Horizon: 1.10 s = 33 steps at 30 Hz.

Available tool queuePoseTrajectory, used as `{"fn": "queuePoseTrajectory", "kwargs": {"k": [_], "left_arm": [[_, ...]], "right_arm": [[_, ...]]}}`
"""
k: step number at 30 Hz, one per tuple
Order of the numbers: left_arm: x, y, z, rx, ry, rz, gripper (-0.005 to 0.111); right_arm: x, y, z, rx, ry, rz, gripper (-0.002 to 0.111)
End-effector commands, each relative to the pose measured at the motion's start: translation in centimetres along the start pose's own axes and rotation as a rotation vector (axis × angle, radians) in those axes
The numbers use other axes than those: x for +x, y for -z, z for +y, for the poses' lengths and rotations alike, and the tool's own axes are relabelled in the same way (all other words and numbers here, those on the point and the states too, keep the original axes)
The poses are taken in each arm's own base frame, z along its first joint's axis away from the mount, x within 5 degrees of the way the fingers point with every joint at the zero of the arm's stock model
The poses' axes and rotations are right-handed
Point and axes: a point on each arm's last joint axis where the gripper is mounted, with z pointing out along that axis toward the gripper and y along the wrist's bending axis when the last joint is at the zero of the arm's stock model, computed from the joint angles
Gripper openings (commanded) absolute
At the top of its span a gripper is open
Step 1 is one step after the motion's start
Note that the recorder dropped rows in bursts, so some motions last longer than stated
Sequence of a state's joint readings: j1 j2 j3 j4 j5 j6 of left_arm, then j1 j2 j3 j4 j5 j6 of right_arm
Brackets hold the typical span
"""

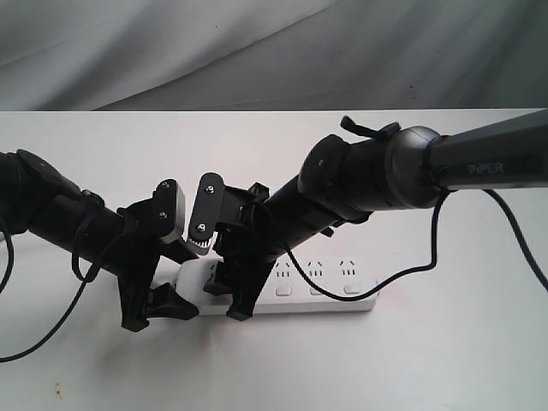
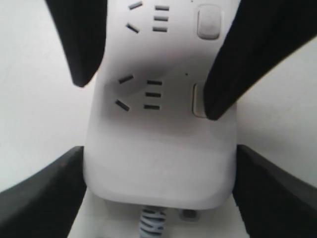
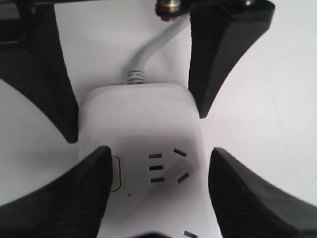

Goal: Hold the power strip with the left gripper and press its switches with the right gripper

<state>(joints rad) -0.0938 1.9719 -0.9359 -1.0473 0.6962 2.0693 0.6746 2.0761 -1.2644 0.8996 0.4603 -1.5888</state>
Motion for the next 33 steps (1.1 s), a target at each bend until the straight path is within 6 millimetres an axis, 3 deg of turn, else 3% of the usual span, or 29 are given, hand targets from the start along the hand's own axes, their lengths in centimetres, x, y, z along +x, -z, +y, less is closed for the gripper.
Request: {"fn": "queuePoseTrajectory", "kwargs": {"k": [1,26,33], "left_arm": [[0.1,0.0,-0.1,0.007,-0.007,-0.002,0.068],[0.1,0.0,-0.1,0.007,-0.006,-0.002,0.068],[0.1,0.0,-0.1,0.007,-0.006,-0.002,0.068]], "right_arm": [[0.0,-0.4,0.0,0.006,0.004,0.001,0.054],[0.6,-0.8,0.1,-0.008,0.06,0.041,0.054],[1.6,-2.0,0.3,-0.032,0.087,0.071,0.054]]}}
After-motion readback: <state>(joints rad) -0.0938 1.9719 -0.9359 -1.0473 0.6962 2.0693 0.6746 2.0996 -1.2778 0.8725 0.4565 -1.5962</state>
